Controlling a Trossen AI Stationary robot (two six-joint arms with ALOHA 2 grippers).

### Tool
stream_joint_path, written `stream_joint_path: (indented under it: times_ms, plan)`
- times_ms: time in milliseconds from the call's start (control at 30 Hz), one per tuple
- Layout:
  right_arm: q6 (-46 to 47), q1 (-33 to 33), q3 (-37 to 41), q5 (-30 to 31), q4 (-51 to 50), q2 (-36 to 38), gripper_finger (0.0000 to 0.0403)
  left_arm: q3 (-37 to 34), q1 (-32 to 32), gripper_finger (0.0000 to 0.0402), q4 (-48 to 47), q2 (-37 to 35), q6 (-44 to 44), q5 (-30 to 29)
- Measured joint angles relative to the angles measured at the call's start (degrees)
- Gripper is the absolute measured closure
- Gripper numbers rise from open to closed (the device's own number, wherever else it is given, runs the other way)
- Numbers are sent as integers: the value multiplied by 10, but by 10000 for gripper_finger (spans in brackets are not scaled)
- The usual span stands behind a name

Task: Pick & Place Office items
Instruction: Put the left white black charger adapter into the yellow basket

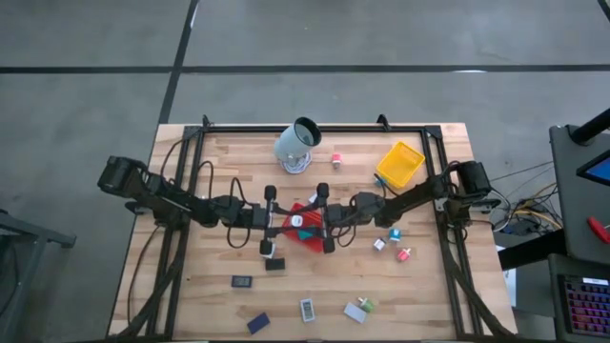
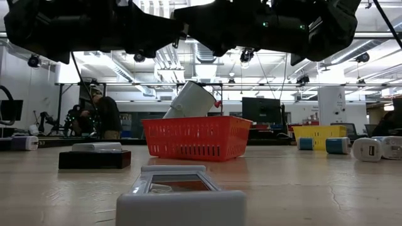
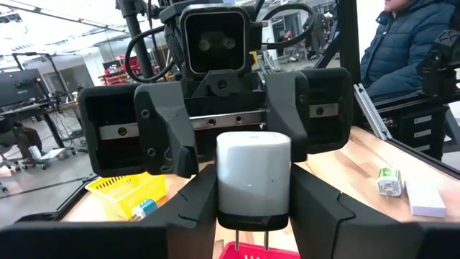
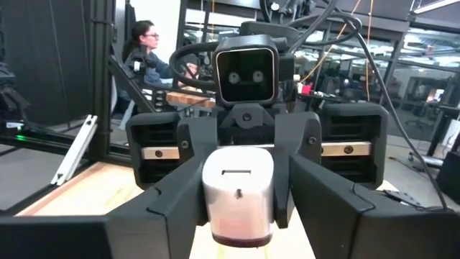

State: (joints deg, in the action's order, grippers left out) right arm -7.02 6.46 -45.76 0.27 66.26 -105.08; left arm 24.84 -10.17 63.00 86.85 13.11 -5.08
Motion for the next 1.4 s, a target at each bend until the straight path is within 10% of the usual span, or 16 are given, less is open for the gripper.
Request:
stream_joint_path:
  times_ms: [300,1400]
  plan:
    - [-7,0,0,13,0,0,279,2,1,272,0,0,-4,-3]
    - [-15,10,-23,14,-64,1,279,-1,3,272,0,0,2,8]
